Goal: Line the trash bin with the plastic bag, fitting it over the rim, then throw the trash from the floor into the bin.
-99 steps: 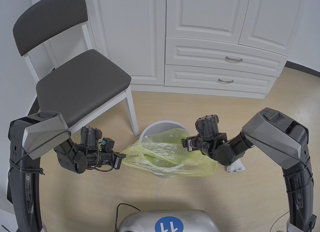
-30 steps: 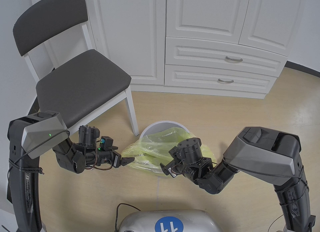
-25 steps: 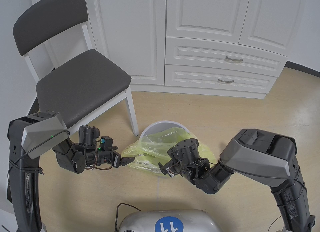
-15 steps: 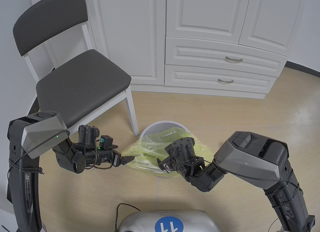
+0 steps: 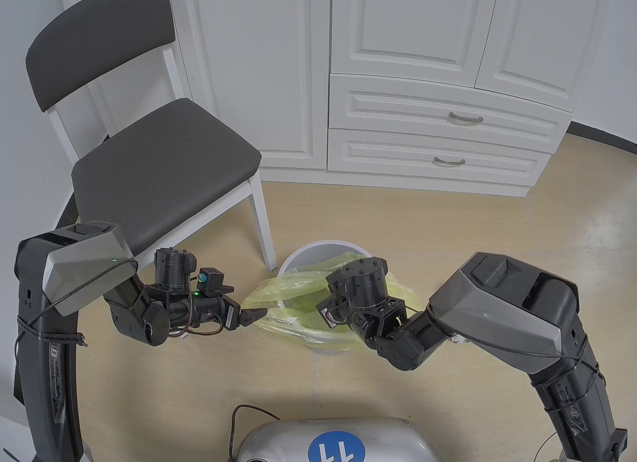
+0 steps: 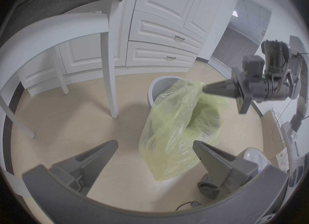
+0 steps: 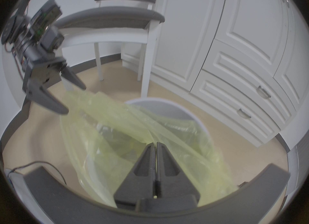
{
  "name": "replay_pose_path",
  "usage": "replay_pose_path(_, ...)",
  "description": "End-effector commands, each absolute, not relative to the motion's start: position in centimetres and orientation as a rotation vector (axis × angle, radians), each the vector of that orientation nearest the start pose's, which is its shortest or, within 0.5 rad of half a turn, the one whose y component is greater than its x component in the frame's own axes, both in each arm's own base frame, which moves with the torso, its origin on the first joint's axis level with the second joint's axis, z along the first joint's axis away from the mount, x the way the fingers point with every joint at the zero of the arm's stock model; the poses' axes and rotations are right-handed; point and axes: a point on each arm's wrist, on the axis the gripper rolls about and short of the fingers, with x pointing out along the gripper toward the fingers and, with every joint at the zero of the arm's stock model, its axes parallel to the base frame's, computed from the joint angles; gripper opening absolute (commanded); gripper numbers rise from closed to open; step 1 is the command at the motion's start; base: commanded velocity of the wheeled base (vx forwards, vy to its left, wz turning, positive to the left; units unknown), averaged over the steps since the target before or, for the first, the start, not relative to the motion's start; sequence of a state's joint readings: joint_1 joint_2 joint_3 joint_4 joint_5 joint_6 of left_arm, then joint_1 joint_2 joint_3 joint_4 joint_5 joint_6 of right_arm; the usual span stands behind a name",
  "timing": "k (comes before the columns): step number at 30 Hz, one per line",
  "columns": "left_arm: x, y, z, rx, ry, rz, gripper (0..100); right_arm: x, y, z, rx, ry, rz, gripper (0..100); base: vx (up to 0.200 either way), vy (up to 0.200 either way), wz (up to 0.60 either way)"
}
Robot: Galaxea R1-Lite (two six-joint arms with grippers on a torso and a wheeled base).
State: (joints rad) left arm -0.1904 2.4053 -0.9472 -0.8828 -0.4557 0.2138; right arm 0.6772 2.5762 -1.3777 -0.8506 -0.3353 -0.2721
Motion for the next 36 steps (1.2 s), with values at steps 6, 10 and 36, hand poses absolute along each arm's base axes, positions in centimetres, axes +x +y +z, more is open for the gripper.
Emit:
replay_pose_path(6,39.3,-8.3,-0.9,0.121,0.479,-0.677,100,42.1,31.1,3.0,-0.339,0.083,0.247,0,0.0,0.0,0.0)
replay_pose_path(10,39.2,-8.3,-0.7,0.122,0.47,-0.679,100,45.0,32.2,2.0,-0.28,-0.013,0.138,0,0.0,0.0,0.0)
replay_pose_path(36,38.9,-8.9,1.0,0.115,0.361,-0.683,100,45.0,32.2,6.5,-0.134,-0.253,0.069,100,0.0,0.0,0.0)
